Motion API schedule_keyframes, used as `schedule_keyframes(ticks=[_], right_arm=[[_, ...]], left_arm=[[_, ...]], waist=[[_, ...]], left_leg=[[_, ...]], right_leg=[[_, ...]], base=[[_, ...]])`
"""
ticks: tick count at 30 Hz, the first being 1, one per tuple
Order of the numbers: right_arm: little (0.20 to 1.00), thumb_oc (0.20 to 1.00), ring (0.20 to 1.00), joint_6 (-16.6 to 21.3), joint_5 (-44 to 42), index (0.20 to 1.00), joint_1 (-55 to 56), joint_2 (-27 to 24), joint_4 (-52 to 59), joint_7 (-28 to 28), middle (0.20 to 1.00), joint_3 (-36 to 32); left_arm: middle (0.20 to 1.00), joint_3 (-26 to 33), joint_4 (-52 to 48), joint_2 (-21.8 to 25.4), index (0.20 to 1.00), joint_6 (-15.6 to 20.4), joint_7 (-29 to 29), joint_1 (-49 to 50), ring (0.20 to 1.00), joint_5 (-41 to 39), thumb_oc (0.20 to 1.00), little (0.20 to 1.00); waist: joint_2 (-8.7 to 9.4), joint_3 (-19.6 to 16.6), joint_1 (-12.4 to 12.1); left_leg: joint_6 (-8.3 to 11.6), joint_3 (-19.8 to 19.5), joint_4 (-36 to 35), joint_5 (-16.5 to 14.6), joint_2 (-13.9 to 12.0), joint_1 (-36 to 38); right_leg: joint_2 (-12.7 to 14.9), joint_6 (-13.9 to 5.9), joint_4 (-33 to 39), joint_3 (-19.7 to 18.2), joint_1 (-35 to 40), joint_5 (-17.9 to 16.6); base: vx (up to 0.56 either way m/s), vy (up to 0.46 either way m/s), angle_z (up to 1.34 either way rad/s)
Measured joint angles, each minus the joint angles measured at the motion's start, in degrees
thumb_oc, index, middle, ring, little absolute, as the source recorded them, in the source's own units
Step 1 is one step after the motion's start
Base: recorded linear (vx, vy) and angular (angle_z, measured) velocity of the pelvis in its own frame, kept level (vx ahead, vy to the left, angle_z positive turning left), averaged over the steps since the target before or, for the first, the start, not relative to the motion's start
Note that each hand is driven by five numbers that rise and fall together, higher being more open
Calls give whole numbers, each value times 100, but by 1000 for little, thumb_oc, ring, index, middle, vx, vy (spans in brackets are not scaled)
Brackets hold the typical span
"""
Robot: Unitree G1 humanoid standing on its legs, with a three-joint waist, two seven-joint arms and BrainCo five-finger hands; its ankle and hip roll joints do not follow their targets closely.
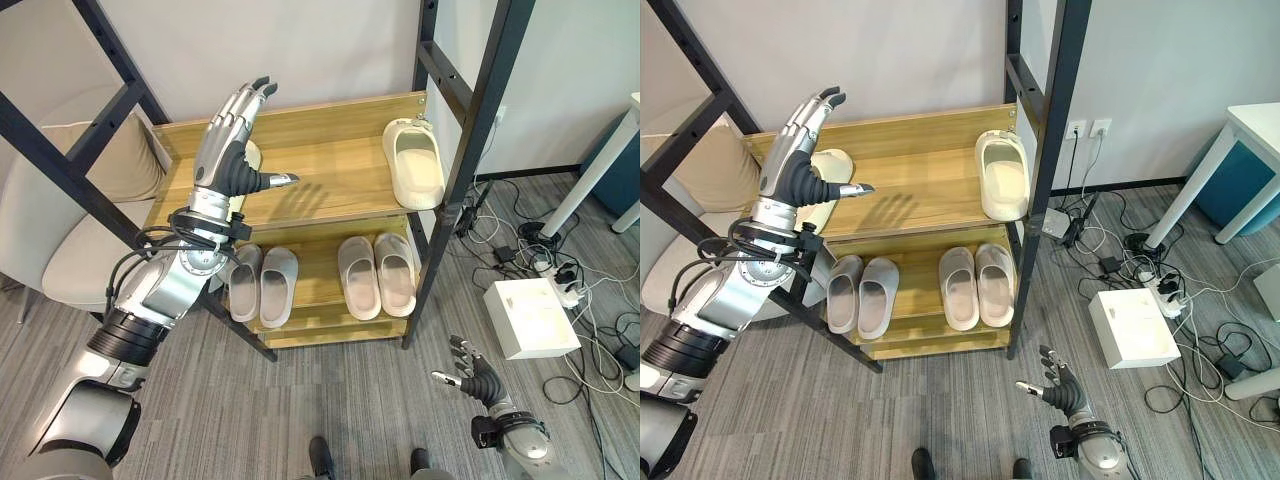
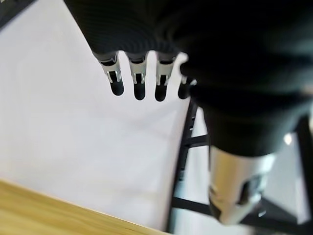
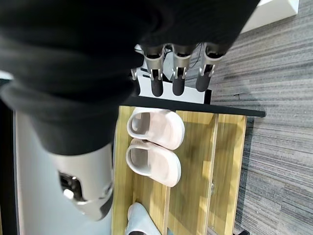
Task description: Arrange the slippers neatly on the shoe rack.
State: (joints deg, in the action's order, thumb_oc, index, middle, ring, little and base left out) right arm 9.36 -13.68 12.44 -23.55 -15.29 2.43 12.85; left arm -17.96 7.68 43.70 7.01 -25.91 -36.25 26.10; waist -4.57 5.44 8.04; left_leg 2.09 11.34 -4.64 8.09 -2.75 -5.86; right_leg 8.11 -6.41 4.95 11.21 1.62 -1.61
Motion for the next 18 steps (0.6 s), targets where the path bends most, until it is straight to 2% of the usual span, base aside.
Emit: schedule_keyframes(ticks=[6, 12, 16, 18], right_arm=[[1000, 1000, 1000, 39, -111, 1000, -72, -25, 8, 1, 1000, 2], [1000, 1000, 1000, 53, -127, 1000, -348, -61, 2, 0, 1000, 17], [1000, 1000, 1000, 75, -211, 1000, -679, -110, 3, 82, 1000, 16], [1000, 1000, 1000, 146, -219, 1000, -781, -109, 6, 116, 1000, 18]], left_arm=[[1000, -68, 487, 234, 1000, -513, -266, -107, 1000, 1158, 1000, 1000], [1000, -289, 1268, 521, 1000, -902, -337, -458, 1000, 1579, 1000, 1000], [1000, -460, 1619, 927, 1000, -1153, -332, -1108, 1000, 1783, 1000, 1000], [1000, -489, 1753, 963, 1000, -1230, -339, -1449, 1000, 1779, 1000, 1000]], waist=[[89, 233, 36], [205, 386, 54], [227, 555, 45], [239, 647, 31]], left_leg=[[3, 18, 0, -2, 0, -32], [1, 125, 0, -1, 3, -176], [-4, 156, 2, 3, 5, -340], [-6, 148, 2, 5, 5, -352]], right_leg=[[0, 0, 1, -24, -53, -6], [20, -20, 2, -153, -260, -64], [22, -14, -26, -171, -396, -101], [20, -14, -27, -159, -400, -101]], base=[[-2, 6, -1], [-5, 22, -10], [4, 11, -4], [1, 9, 2]])
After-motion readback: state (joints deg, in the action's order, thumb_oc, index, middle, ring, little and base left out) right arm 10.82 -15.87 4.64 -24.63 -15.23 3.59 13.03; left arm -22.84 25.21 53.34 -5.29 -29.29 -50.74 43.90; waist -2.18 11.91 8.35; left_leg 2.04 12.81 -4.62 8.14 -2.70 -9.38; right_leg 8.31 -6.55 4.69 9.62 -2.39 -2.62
